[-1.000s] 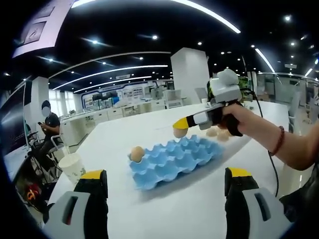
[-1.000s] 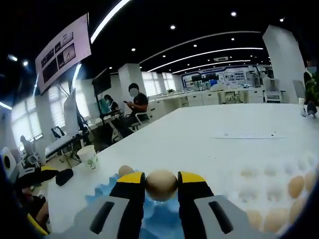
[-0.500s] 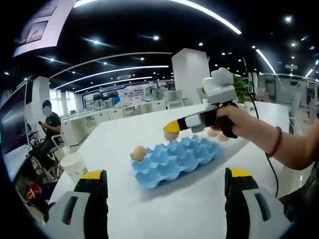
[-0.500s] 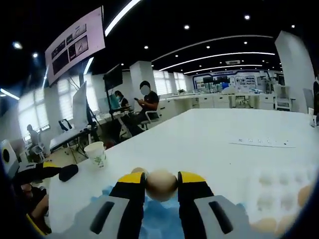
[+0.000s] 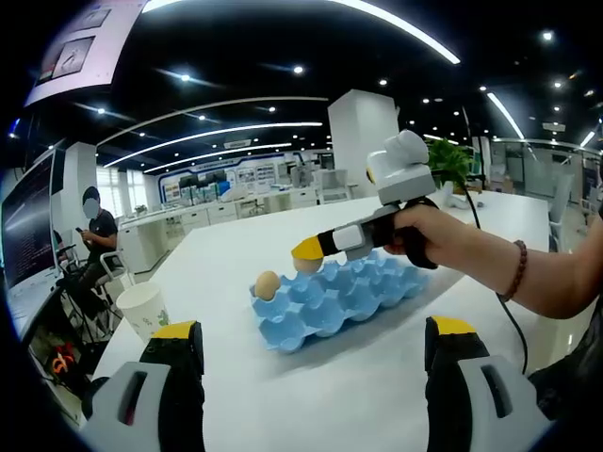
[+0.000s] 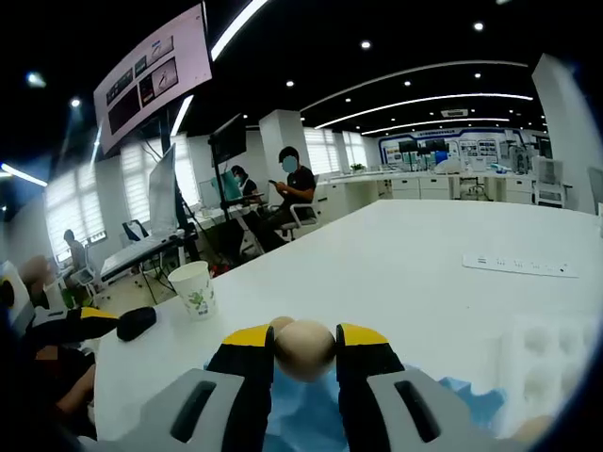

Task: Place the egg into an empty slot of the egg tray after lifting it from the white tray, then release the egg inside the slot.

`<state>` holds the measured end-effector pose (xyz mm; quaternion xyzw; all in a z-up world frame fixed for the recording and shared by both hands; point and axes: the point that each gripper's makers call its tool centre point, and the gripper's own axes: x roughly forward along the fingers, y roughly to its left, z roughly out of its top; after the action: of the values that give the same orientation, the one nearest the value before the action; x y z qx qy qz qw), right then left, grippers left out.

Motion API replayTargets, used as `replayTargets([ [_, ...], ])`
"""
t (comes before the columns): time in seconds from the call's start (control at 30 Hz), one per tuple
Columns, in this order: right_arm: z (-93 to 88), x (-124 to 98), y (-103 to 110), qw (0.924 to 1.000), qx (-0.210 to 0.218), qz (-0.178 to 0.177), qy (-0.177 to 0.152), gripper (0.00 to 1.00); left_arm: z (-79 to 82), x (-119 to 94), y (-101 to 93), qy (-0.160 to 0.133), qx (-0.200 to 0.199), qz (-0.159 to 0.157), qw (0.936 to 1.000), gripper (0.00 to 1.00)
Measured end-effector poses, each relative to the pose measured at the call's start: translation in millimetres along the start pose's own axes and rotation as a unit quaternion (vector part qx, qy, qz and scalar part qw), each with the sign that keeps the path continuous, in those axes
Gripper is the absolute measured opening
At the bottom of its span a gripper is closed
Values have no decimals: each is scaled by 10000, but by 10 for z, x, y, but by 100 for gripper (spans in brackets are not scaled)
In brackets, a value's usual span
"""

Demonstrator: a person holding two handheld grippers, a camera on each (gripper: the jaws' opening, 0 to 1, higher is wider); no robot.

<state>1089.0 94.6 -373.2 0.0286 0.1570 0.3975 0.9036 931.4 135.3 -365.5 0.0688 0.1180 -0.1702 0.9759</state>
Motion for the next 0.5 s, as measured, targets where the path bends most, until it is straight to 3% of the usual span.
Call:
replayTargets([
  [0.5, -102, 200, -19, 9988, -391, -221, 198, 27, -13, -4, 46, 30, 7, 37, 10000, 100],
])
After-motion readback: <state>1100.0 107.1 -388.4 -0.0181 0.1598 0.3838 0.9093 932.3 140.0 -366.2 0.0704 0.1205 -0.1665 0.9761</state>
